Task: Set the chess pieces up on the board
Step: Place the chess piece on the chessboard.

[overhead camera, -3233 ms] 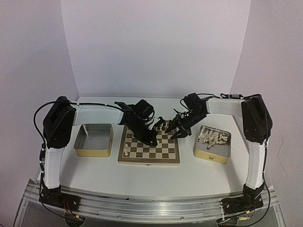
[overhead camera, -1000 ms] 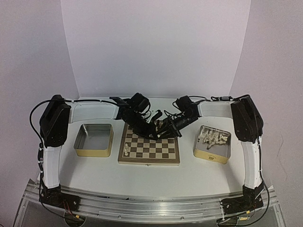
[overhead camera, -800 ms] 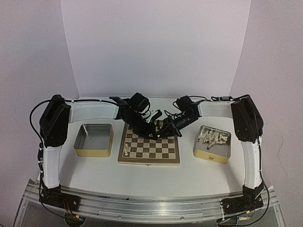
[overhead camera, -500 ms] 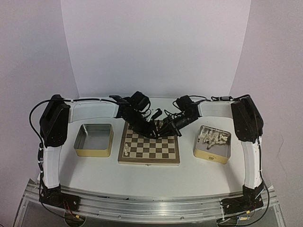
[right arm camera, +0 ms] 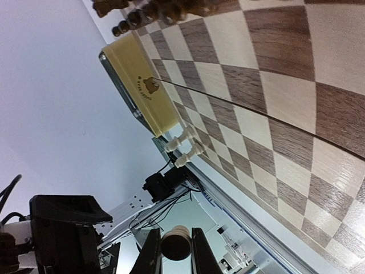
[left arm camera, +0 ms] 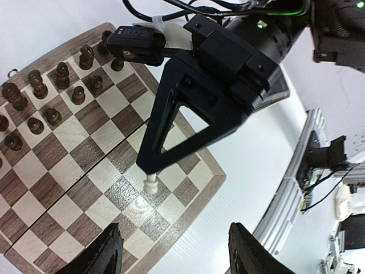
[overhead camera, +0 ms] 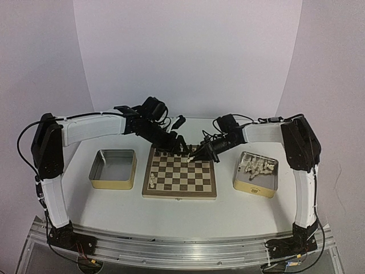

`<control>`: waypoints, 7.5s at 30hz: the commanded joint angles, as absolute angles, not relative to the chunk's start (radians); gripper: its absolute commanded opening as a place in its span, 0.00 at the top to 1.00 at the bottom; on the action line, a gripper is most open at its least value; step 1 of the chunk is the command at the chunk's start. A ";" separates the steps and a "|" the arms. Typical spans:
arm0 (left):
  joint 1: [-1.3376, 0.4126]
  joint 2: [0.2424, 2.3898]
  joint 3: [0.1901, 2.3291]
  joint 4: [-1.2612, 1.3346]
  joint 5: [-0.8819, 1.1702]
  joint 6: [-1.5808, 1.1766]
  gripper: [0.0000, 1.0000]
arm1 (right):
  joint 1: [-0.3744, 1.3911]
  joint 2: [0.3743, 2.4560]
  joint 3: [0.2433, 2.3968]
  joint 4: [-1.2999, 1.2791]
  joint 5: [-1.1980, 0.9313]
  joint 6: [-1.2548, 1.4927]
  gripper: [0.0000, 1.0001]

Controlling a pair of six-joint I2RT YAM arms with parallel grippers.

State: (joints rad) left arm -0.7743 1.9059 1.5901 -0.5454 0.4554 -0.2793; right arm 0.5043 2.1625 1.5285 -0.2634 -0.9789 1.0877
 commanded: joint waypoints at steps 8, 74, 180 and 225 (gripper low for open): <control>-0.759 1.750 1.395 -0.113 0.554 -0.580 0.41 | 0.491 2.062 1.444 0.298 -1.045 1.541 1.00; -0.721 1.827 1.333 0.241 0.427 -0.907 0.77 | 0.490 2.084 1.398 0.692 -1.029 1.818 1.00; -0.851 2.288 2.028 -1.349 0.010 -0.529 1.00 | 0.406 1.889 1.794 -0.998 -0.197 0.583 0.11; -0.850 2.333 2.098 -1.381 0.010 -0.502 0.79 | 0.407 1.930 1.841 -0.998 -0.214 0.584 0.11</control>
